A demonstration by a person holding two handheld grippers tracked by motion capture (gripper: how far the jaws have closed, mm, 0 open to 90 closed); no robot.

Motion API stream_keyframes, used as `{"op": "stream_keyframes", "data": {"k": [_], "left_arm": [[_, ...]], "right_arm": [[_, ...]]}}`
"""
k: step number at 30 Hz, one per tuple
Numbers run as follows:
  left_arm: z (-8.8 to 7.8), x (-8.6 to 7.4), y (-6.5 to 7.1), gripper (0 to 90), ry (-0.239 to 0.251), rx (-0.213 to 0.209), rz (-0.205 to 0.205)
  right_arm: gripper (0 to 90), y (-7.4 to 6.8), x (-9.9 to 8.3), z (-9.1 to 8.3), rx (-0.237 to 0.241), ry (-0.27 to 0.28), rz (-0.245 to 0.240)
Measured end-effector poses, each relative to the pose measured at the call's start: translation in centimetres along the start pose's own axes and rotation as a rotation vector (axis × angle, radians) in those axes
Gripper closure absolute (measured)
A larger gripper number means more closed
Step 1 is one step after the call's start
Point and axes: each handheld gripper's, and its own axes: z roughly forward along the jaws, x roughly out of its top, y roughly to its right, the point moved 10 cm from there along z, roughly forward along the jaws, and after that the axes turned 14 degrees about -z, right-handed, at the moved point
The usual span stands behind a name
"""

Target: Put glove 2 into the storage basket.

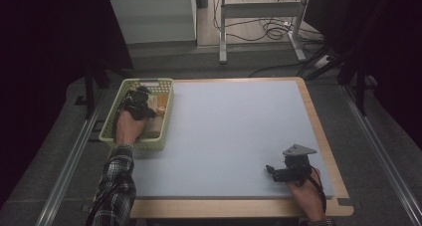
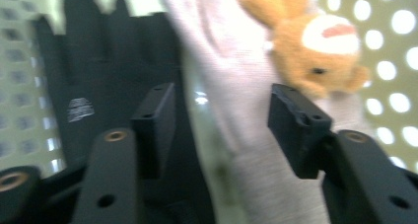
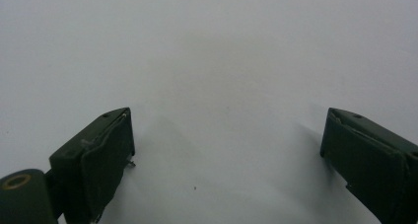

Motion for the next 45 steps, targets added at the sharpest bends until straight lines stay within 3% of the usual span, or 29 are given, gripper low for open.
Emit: {"op": "stream_keyframes", "data": {"k": [5, 12, 18, 25, 32, 36, 45], "left_arm": [[-1.3, 0.2, -0.9, 30.3, 0.062, -0.025, -0.016], [-2.8, 0.0, -0.2, 18.4, 0.125, -0.139, -0.011], [-4.7, -0.5, 1.3, 9.2, 0.193, -0.261, 0.002], [-7.2, -2.5, 4.7, 2.9, 0.245, -0.357, 0.104], [-8.2, -5.5, 8.6, 0.2, 0.282, -0.415, 0.205], [-8.2, -7.7, 11.1, 0.0, 0.304, -0.456, 0.262], [-6.5, -12.6, 15.3, 0.0, 0.313, -0.484, 0.371]], "right_arm": [[5.9, 0.0, 0.0, 0.0, -0.001, 0.000, 0.000], [5.9, 0.0, 0.0, 0.0, -0.001, 0.000, -0.001], [5.9, 0.0, 0.0, 0.0, -0.002, 0.000, -0.001], [5.9, 0.0, 0.0, 0.0, -0.005, -0.001, -0.002], [6.0, 0.0, 0.0, 0.0, -0.005, -0.003, -0.002], [6.0, 0.0, 0.0, 0.0, -0.005, -0.003, -0.005], [6.0, 0.0, 0.0, 0.0, -0.006, -0.002, -0.004]]}}
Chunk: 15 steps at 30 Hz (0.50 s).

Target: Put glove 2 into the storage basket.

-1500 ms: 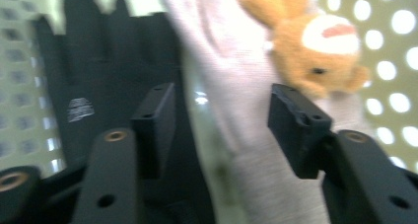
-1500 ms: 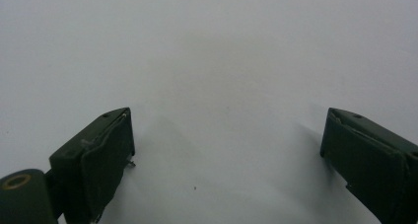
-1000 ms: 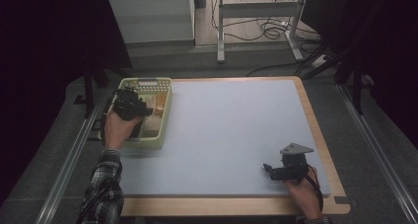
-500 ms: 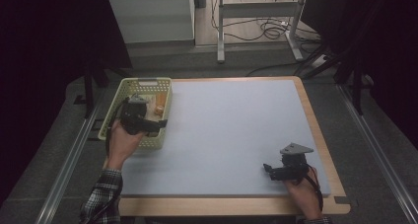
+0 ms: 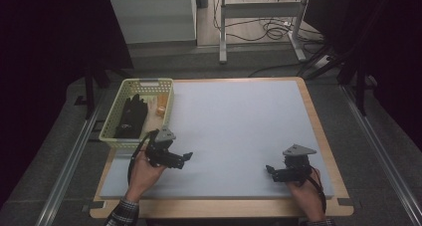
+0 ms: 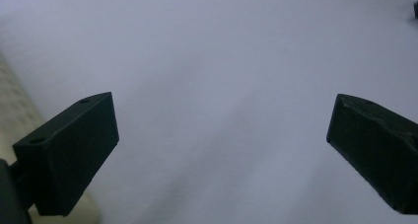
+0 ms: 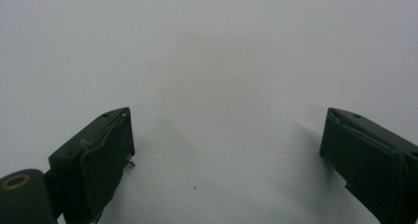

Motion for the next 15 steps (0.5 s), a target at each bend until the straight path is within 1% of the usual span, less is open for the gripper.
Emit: {"op": "stream_keyframes", "data": {"k": [3, 4, 6, 9, 10, 12, 14, 15], "left_arm": [[1.2, -1.7, 0.6, 0.0, -0.024, 0.004, 0.016], [1.7, -2.4, 0.7, 0.0, -0.034, 0.009, 0.014], [2.3, -3.3, 0.7, 0.0, -0.053, 0.010, 0.013], [3.6, -5.2, 0.5, 0.0, -0.098, 0.026, 0.013], [3.8, -5.4, 0.5, 0.0, -0.098, 0.013, 0.000], [3.6, -5.3, 0.3, 1.1, -0.082, 0.017, -0.019], [3.8, -5.4, 0.3, 1.4, -0.107, 0.004, -0.020], [3.8, -5.4, 0.3, 1.2, -0.109, -0.001, -0.025]], "right_arm": [[6.0, 0.0, 0.0, 0.0, 0.000, 0.000, 0.000], [6.0, 0.0, 0.0, 0.0, 0.000, 0.000, 0.000], [6.0, 0.0, 0.0, 0.0, 0.000, 0.000, -0.001], [6.0, 0.0, 0.0, 0.0, -0.001, 0.001, -0.001], [6.0, 0.0, 0.0, 0.0, -0.001, 0.001, -0.001], [6.0, 0.0, 0.0, 0.0, -0.001, 0.001, -0.001], [6.0, 0.0, 0.0, 0.0, 0.000, 0.001, -0.001], [6.0, 0.0, 0.0, 0.0, -0.001, 0.001, -0.001]]}}
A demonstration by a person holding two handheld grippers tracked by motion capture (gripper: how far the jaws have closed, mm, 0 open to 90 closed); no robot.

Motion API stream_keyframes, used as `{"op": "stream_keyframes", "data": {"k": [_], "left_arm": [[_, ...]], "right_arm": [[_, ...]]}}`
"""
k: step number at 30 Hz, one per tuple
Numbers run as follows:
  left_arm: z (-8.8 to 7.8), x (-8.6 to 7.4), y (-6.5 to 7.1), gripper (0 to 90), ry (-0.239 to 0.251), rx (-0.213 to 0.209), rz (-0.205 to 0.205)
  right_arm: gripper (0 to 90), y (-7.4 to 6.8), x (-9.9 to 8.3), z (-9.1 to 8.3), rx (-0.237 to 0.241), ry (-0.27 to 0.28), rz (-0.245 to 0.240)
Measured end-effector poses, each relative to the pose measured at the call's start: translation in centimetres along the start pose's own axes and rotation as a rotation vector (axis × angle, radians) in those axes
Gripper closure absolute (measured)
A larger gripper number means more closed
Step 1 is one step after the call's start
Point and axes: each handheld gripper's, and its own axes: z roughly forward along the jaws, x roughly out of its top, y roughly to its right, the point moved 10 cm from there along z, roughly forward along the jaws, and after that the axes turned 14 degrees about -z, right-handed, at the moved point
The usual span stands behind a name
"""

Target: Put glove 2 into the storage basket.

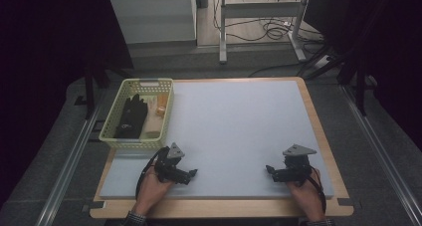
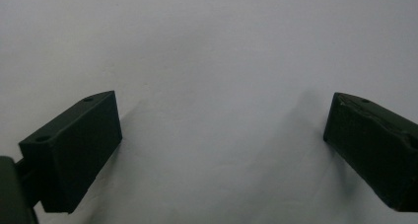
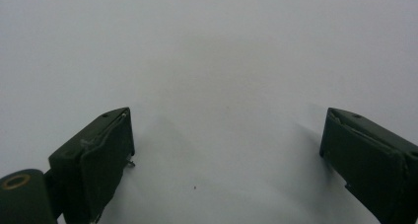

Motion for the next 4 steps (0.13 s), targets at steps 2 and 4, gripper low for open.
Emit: {"op": "stream_keyframes", "data": {"k": [2, 4], "left_arm": [[0.01, -0.03, 0.06, 1.1, 0.000, 0.003, -0.002], [0.01, -0.02, 0.03, 1.1, 0.000, 0.004, 0.002]], "right_arm": [[6.0, -0.01, -0.01, 0.00, 0.000, 0.000, 0.000], [6.0, -0.01, -0.01, 0.01, 0.000, 0.000, 0.001]]}}
